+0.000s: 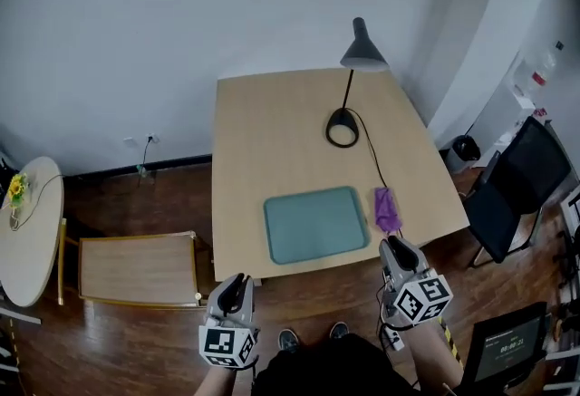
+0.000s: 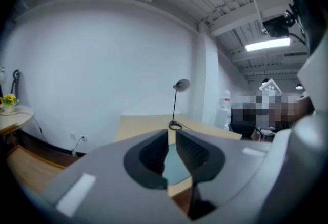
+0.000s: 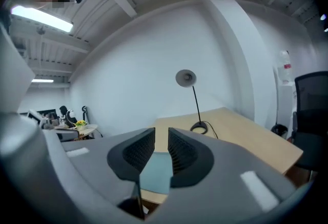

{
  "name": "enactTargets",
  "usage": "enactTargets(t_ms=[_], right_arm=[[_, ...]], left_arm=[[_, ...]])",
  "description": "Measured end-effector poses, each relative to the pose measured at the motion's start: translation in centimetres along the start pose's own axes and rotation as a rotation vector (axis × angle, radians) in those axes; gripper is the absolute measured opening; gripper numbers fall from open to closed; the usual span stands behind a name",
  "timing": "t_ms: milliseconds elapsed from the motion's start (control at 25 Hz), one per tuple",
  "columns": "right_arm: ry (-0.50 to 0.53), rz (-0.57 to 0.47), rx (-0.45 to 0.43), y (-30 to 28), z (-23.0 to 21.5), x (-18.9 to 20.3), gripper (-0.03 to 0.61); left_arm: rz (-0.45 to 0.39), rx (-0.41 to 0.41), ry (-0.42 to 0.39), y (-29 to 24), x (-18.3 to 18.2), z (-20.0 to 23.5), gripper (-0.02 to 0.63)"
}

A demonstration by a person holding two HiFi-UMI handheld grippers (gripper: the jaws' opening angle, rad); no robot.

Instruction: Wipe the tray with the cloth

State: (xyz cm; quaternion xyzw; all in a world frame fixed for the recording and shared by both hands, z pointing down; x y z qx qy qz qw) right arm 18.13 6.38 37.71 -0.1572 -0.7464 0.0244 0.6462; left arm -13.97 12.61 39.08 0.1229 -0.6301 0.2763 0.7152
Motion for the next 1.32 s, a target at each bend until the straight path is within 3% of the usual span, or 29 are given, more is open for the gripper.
enactTargets(t_ms=[120, 280, 600, 1320], right_arm=[[0.054, -0.076, -0.043, 1.9, 1.7, -0.9, 0.075], [0.106, -0.13, -0.069, 3.5, 2.0, -1.8, 0.073], [0.131, -0.259, -0.092, 4.4, 0.9, -5.5, 0.067], [0.149, -0.259, -0.148, 4.4, 2.0, -5.2, 0.067]], left_arm=[[-0.089, -0.044, -0.076, 0.7, -3.5, -1.3, 0.067], [-0.163, -0.04, -0.097, 0.1, -6.1, -4.6, 0.067], [-0.154, -0.011, -0.158, -2.6, -7.9, -8.6, 0.066], [-0.114, -0.007, -0.132, -2.9, -6.7, -9.8, 0.06]])
Point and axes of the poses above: the fingertips, and each gripper's own axes: y backward along the fingers, z to its left, x out of its underside, the point moved 2 cm from there along y, backward along the fingers, and after that the axes turned 13 degrees about x, right-handed, at the moved point
